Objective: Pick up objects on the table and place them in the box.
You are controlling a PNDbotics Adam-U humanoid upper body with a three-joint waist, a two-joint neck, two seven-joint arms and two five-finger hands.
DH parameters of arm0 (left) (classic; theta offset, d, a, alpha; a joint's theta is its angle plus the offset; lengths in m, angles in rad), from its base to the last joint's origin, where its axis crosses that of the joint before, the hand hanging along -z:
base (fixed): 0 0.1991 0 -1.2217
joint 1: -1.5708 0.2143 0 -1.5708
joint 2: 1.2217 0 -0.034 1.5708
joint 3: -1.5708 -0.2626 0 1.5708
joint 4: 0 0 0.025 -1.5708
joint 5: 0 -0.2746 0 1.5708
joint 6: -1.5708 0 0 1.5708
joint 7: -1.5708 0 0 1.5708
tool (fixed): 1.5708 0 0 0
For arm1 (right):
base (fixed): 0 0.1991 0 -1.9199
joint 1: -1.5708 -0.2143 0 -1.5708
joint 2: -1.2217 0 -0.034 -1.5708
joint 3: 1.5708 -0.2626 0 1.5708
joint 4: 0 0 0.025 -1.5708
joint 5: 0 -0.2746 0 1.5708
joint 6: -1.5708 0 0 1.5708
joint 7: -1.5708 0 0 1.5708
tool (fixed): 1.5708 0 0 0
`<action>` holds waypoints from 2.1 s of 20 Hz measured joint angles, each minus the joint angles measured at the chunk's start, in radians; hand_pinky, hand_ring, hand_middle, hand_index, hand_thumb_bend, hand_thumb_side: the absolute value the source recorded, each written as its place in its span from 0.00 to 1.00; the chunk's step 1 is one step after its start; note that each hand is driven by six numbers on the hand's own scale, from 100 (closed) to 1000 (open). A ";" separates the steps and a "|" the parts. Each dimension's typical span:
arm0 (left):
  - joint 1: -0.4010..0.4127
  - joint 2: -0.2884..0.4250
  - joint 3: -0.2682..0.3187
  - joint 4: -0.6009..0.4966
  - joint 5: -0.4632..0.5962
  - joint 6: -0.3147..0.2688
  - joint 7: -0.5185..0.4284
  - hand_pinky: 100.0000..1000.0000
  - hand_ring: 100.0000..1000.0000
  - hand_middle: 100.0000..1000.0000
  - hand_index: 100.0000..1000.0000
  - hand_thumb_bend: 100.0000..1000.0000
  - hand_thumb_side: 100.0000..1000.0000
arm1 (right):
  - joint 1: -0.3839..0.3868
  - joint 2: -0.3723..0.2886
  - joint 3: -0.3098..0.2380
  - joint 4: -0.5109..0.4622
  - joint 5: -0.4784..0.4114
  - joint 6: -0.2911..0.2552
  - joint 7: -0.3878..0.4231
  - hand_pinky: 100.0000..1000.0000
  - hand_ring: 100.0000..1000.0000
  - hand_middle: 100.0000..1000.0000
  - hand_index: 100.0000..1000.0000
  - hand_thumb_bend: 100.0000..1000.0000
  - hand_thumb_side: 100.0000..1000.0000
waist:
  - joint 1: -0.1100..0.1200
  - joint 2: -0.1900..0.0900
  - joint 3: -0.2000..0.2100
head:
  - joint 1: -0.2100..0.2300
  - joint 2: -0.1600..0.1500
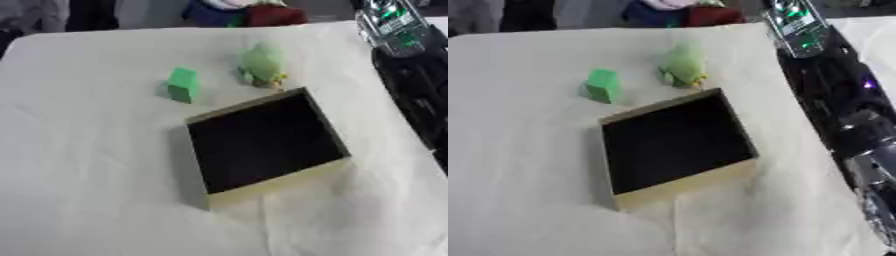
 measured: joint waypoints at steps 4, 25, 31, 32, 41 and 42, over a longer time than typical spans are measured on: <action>-0.001 0.000 0.000 0.000 0.000 0.000 0.000 0.79 0.75 0.80 0.99 0.16 1.00 | 0.009 0.005 0.000 0.031 0.050 -0.016 0.028 0.87 0.91 0.88 1.00 0.06 1.00 | 0.000 -0.001 0.002 | 0.000 0.001; -0.008 -0.009 0.000 0.000 0.001 -0.002 0.001 0.79 0.75 0.80 0.99 0.15 1.00 | -0.009 0.025 0.032 0.048 0.605 -0.203 0.240 0.89 0.95 0.92 1.00 0.48 1.00 | 0.000 -0.009 0.006 | 0.000 0.010; -0.011 -0.009 0.000 0.000 0.004 -0.002 0.001 0.79 0.75 0.80 0.99 0.15 1.00 | -0.015 0.051 0.038 0.046 0.783 -0.327 0.308 0.89 0.95 0.90 1.00 0.56 0.91 | -0.003 -0.009 0.013 | -0.007 0.010; -0.013 -0.009 0.000 0.000 0.005 -0.002 0.001 0.79 0.75 0.80 0.99 0.15 1.00 | -0.018 0.054 0.038 0.046 0.796 -0.341 0.320 0.89 0.95 0.90 1.00 0.56 0.90 | -0.004 -0.009 0.013 | -0.008 0.010; -0.016 -0.017 0.000 0.000 0.010 -0.003 0.004 0.79 0.75 0.80 0.99 0.15 1.00 | -0.027 0.062 0.019 0.052 0.862 -0.374 0.445 0.90 0.95 0.90 1.00 0.40 0.53 | -0.006 -0.009 0.014 | -0.009 0.010; -0.016 -0.017 0.000 0.000 0.010 -0.003 0.005 0.79 0.75 0.80 0.99 0.15 1.00 | -0.028 0.062 0.017 0.054 0.868 -0.368 0.456 0.90 0.95 0.90 1.00 0.41 0.53 | -0.006 -0.009 0.013 | -0.009 0.010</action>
